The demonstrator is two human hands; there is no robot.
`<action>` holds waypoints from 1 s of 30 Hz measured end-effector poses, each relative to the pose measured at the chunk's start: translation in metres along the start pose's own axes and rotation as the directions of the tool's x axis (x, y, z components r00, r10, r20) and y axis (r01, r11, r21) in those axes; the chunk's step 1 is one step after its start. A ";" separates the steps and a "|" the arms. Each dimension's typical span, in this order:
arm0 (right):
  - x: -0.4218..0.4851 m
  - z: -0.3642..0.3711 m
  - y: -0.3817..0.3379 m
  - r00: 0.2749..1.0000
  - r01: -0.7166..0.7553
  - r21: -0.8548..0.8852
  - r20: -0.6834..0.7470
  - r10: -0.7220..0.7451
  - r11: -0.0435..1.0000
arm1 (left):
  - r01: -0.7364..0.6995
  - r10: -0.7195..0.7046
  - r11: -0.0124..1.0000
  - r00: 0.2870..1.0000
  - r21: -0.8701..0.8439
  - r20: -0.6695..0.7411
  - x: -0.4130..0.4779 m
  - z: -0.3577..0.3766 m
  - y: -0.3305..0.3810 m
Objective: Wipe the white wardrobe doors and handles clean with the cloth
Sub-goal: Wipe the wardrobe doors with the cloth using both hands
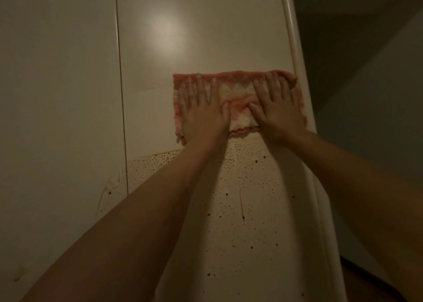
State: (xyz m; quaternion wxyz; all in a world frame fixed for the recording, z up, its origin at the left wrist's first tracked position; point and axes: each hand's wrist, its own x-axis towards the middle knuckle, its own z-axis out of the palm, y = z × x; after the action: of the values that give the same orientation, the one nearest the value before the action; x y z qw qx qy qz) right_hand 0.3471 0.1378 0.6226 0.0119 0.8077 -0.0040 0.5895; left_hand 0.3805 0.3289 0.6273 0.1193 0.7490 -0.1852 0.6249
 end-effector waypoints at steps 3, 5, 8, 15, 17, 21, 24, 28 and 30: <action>-0.004 0.001 0.004 1.000 0.001 0.008 -0.005 -0.001 1.000 | 0.000 0.000 1.000 1.000 -0.011 -0.006 -0.002 0.003 0.004; -0.012 0.003 0.006 1.000 -0.009 0.009 -0.010 0.009 1.000 | -0.010 0.010 1.000 1.000 -0.019 0.004 -0.009 0.005 0.007; -0.034 0.008 0.008 1.000 -0.017 0.019 0.003 0.017 1.000 | -0.021 0.021 1.000 1.000 -0.017 0.012 -0.030 0.010 0.011; -0.086 0.027 0.012 0.999 -0.040 0.021 0.018 0.039 0.999 | -0.031 0.031 0.999 0.999 -0.011 0.025 -0.077 0.020 0.015; -0.101 0.032 0.012 0.999 -0.046 0.025 0.028 0.045 0.999 | -0.024 0.025 1.000 0.999 -0.003 0.024 -0.093 0.023 0.016; -0.133 0.041 0.011 0.996 -0.069 0.019 0.060 0.068 0.997 | -0.018 0.018 1.000 0.999 -0.001 0.050 -0.124 0.025 0.018; -0.158 0.047 0.008 0.992 -0.085 0.023 0.092 0.083 0.996 | -0.023 0.023 1.000 0.997 -0.001 0.077 -0.145 0.026 0.019; -0.187 0.053 0.005 0.991 -0.097 0.023 0.091 0.095 0.995 | -0.028 0.025 0.999 0.988 0.022 0.155 -0.170 0.030 0.019; -0.195 0.056 0.005 0.992 -0.096 0.023 0.083 0.094 0.995 | -0.021 0.015 0.999 0.987 0.030 0.161 -0.178 0.031 0.020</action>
State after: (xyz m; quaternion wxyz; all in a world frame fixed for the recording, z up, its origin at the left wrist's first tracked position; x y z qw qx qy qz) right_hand 0.3407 0.1298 0.4198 -0.0270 0.8302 -0.0349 0.5558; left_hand 0.3731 0.3206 0.4461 0.0866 0.7971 -0.1912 0.5662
